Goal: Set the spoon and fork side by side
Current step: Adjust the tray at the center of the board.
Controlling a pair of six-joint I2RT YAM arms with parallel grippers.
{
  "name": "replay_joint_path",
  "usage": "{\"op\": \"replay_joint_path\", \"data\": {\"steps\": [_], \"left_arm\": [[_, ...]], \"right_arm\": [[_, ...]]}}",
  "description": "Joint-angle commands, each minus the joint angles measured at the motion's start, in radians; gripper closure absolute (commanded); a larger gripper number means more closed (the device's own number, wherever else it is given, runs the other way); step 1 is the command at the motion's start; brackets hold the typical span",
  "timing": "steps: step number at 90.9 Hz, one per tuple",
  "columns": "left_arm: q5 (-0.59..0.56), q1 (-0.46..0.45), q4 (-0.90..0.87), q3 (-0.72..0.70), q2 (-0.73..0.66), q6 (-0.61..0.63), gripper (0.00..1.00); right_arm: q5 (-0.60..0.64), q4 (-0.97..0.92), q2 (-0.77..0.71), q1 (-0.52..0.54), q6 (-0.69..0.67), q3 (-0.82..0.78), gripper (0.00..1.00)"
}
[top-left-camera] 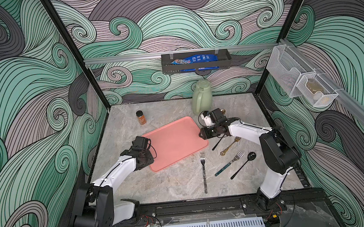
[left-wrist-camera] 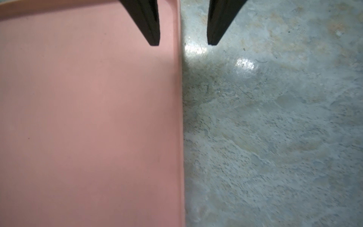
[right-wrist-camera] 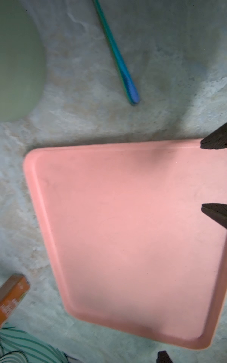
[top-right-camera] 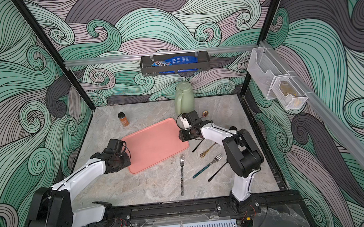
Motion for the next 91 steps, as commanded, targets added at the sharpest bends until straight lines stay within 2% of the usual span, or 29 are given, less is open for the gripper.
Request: {"op": "replay_joint_path", "data": {"steps": [1, 27, 41, 51, 69, 80, 91], "left_arm": [[-0.006, 0.025, -0.006, 0.011, 0.014, -0.002, 0.58], [0.089, 0.051, 0.061, 0.032, 0.136, 0.03, 0.7], [0.093, 0.051, 0.065, 0.046, 0.175, 0.041, 0.71], [0.097, 0.051, 0.067, 0.054, 0.184, 0.044, 0.71], [0.096, 0.053, 0.067, 0.084, 0.225, 0.047, 0.71], [0.083, 0.054, 0.072, 0.101, 0.245, 0.048, 0.69], [0.081, 0.057, 0.075, 0.128, 0.275, 0.048, 0.69]], "right_arm": [[0.029, -0.049, 0.051, -0.005, -0.059, 0.08, 0.49], [-0.009, -0.067, 0.202, -0.034, -0.089, 0.186, 0.46], [-0.015, -0.08, 0.243, -0.035, -0.103, 0.205, 0.46], [-0.006, -0.104, 0.266, -0.033, -0.105, 0.215, 0.55], [0.033, -0.117, 0.246, -0.022, -0.076, 0.184, 0.86], [0.062, -0.115, 0.218, -0.022, -0.04, 0.136, 0.91], [0.066, -0.097, 0.181, -0.022, -0.004, 0.074, 0.92]]}}
